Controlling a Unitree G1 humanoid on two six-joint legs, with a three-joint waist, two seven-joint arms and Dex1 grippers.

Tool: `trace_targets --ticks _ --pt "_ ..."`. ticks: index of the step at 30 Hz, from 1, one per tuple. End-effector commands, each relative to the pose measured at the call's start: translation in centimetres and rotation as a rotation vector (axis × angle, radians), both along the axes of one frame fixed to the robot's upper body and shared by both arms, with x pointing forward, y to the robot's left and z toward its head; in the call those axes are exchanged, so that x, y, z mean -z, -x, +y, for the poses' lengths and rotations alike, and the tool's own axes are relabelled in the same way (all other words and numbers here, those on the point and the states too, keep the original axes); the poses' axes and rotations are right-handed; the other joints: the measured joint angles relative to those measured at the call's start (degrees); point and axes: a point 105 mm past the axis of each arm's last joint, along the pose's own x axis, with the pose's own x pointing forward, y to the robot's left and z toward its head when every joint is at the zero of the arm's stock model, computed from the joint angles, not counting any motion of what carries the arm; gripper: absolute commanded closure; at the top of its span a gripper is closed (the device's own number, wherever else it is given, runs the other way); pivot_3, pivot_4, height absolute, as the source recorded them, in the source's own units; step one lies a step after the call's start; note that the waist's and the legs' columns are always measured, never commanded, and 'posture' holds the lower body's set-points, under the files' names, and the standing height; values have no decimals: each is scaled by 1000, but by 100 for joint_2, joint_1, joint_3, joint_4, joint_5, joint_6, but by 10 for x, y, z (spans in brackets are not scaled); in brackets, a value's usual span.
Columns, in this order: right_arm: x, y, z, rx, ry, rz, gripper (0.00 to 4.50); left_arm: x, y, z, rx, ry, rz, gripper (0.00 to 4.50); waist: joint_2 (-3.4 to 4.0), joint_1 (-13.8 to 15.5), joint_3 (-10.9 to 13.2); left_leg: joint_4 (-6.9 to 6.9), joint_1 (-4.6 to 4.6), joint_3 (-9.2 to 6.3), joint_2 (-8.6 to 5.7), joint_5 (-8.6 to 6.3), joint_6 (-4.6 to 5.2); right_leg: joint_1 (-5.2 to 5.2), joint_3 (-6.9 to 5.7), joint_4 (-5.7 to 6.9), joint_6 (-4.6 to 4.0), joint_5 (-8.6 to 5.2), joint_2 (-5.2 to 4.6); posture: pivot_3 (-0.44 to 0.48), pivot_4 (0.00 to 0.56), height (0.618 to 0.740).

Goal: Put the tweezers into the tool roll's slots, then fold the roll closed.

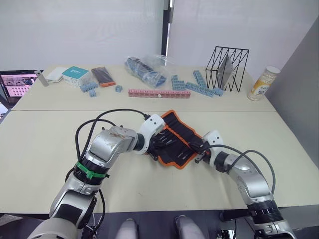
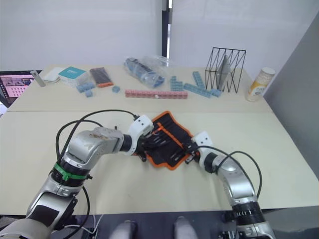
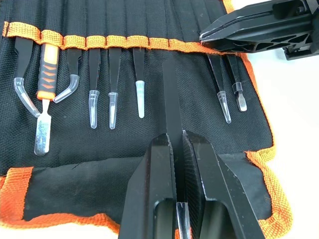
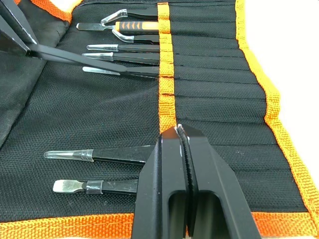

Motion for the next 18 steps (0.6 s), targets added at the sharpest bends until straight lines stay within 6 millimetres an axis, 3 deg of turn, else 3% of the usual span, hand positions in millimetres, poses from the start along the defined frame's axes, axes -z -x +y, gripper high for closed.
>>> trace_targets --ticks 1,8,18 --pt "6 2 3 -8 4 21 4500 -4 -12 -5 -16 5 -52 4460 0 -2 0 0 -1 0 0 0 0 -1 0 1 0 0 0 0 150 737" --pt "5 2 2 -11 4 20 4500 8 -16 -17 14 5 -23 4460 0 1 0 1 0 0 -1 0 0 0 1 2 -1 0 1 0 150 737" --pt "11 5 3 -28 21 52 4500 10 -30 -32 13 8 -83 4460 1 21 -1 14 -2 -1 -5 0 0 5 2 4 5 4 0 0 150 737"
